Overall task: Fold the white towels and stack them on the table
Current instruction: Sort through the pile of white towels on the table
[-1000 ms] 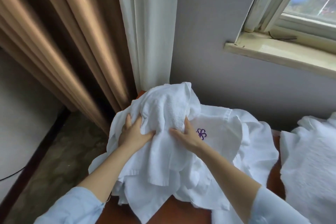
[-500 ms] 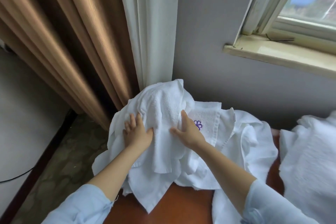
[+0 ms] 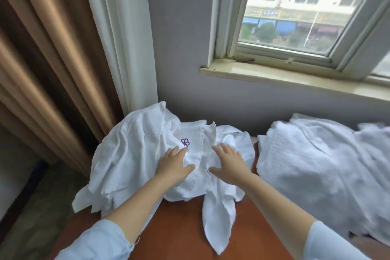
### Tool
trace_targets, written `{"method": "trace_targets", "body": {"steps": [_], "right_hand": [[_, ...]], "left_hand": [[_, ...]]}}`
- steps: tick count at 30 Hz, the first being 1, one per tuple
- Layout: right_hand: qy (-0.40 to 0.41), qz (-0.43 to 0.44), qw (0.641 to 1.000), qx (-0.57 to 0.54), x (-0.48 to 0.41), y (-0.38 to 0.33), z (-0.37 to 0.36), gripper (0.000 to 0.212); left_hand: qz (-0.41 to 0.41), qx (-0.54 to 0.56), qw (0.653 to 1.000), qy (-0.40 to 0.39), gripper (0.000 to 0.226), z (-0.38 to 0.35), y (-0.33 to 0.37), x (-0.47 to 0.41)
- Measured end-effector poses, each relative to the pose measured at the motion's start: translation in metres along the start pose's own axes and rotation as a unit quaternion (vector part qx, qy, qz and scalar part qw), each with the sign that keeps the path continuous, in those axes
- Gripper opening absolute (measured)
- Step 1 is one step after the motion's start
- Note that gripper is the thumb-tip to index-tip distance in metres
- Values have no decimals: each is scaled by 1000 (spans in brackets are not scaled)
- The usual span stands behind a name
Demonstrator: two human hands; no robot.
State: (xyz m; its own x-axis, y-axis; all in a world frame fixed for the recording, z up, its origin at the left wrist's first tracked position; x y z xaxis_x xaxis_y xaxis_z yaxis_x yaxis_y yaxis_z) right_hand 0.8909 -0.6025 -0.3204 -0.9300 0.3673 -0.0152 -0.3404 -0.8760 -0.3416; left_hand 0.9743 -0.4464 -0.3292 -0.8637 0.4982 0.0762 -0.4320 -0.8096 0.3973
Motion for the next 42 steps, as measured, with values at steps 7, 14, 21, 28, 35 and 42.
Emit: {"method": "trace_targets", "body": {"steps": [7,14,21,28,35,42], "right_hand": [[60,-62,996,-1,52,104,76,74],[111,-147,983,-23,100,225,144,74],[142,-189,972,-16,127,335,191,74],[145,-219,964,-40,140,432,208,73],[136,-252,956,-64,134,499,198,84],[100,-285,952,-45,118,537,169,96]], "left_hand": [[-101,10,995,14,68,-12,139,10],[-149,51,988,-6,67,-44,275,13],[-195,58,979,-27,67,-89,384,16],[-201,57,977,-41,69,-139,466,5],[-190,21,981,-31,72,-185,504,-14],[-171,-44,984,-33,87,-223,509,-40]]}}
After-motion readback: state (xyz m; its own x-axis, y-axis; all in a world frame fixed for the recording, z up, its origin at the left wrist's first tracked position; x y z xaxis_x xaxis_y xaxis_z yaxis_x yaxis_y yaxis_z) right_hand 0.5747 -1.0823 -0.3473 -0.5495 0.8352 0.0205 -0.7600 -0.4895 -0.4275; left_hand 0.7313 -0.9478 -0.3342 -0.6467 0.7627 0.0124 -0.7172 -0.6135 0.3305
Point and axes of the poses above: each hand's wrist, its own x-axis away from the middle knuckle, its own z-axis out of the back of the hand, y = z × x, the point moved 9 cm from there along -x, towards the middle knuckle, and after that the axes turned 13 degrees about y, right-handed, at the moved point
